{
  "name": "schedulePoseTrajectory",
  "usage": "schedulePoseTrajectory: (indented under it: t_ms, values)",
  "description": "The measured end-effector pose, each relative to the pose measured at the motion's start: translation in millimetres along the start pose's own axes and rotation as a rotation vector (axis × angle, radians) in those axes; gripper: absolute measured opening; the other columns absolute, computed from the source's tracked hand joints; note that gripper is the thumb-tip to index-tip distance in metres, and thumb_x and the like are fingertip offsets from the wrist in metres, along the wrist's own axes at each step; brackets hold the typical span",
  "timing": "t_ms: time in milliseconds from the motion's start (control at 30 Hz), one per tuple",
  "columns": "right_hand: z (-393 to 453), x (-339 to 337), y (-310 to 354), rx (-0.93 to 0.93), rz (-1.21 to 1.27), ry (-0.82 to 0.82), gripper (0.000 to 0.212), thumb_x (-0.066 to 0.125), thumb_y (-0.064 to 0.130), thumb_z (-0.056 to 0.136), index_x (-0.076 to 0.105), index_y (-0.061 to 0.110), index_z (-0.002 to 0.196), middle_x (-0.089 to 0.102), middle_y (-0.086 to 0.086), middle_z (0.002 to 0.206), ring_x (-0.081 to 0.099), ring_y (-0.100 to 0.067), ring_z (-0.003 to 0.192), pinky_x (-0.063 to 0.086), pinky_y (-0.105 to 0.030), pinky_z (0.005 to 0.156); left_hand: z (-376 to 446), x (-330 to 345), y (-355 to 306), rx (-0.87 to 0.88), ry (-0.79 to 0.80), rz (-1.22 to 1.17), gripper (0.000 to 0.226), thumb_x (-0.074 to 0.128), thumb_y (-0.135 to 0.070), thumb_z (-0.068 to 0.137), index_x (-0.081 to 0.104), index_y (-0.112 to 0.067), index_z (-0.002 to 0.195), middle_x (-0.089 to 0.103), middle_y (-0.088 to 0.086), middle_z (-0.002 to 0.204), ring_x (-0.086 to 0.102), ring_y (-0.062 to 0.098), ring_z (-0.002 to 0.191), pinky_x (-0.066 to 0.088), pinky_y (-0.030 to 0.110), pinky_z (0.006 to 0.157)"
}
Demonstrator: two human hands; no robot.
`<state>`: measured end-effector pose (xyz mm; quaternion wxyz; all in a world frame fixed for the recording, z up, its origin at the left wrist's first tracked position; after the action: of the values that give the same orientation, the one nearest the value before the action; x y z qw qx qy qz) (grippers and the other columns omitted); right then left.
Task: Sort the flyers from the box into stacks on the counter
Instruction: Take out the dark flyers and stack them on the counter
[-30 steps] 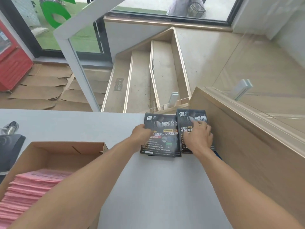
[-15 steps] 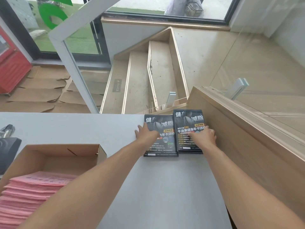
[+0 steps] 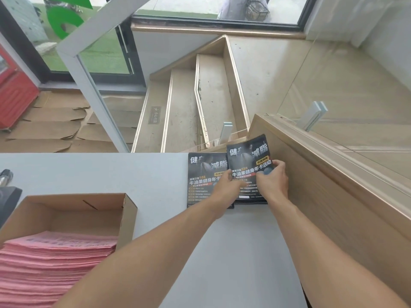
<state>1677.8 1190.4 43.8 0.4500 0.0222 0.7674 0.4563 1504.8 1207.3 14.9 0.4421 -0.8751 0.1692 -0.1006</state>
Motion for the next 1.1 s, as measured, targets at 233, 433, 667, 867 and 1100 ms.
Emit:
schedulePoseTrajectory:
  t_ms: [233,433,667,867,1100]
  values:
    - [-28.2,-1.4,41.0,-0.135,0.337,0.084,0.036,0.061,0.006,0.098,0.048,0.033,0.119,0.062,0.013,0.106,0.067,-0.006,0.090,0.062,-0.033,0.063,-8.1,-51.5,6.3,-0.062,-0.230,-0.390,0.035,0.063,-0.022,0.096,0.052,-0.023,0.129,0.075,0.008,0.102,0.075,0.018,0.077,0.060,0.033,0.062]
    - [-72.2,83.6,69.2,-0.240,0.005,0.395,0.036,0.069,0.019,0.095,0.053,0.032,0.125,0.069,0.009,0.111,0.068,-0.014,0.098,0.060,-0.044,0.084,-32.1,-141.5,29.0,-0.024,-0.541,-0.216,0.034,0.054,-0.007,0.095,0.054,-0.020,0.127,0.071,0.006,0.106,0.074,0.025,0.082,0.063,0.040,0.066]
    - [-58.9,68.8,54.5,-0.377,-0.486,0.187,0.056,0.065,0.034,0.095,0.048,0.027,0.148,0.049,0.001,0.144,0.039,-0.022,0.135,0.031,-0.039,0.113,-12.2,-142.3,26.4,-0.064,-0.407,0.112,0.022,0.059,-0.009,0.089,0.069,-0.018,0.106,0.071,0.003,0.105,0.065,0.020,0.090,0.050,0.030,0.068]
    - [-14.1,31.4,-11.5,-0.151,-0.488,0.214,0.080,0.065,0.047,0.092,0.028,0.023,0.159,0.017,-0.007,0.168,0.015,-0.030,0.154,0.017,-0.049,0.125,2.3,-124.3,21.4,-0.105,-0.300,0.047,0.029,0.060,-0.013,0.096,0.056,-0.014,0.125,0.061,0.001,0.119,0.050,0.020,0.101,0.038,0.032,0.083]
    - [-22.1,37.4,-5.0,-0.278,-0.568,0.329,0.108,0.075,0.076,0.067,0.032,0.031,0.156,0.006,-0.001,0.170,-0.002,-0.031,0.156,0.006,-0.056,0.124,8.7,-113.4,22.0,-0.086,-0.192,0.634,0.132,0.088,-0.024,0.073,-0.010,-0.019,0.160,0.015,0.010,0.165,0.024,0.033,0.148,0.035,0.044,0.116]
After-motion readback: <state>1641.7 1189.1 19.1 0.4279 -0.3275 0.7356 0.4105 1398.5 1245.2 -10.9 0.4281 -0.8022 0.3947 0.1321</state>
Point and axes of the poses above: each hand's wrist, its own z-axis towards the middle knuckle, its own x-axis out of the palm, y = z × x, the point moved 9 cm from there along z, towards the middle knuckle
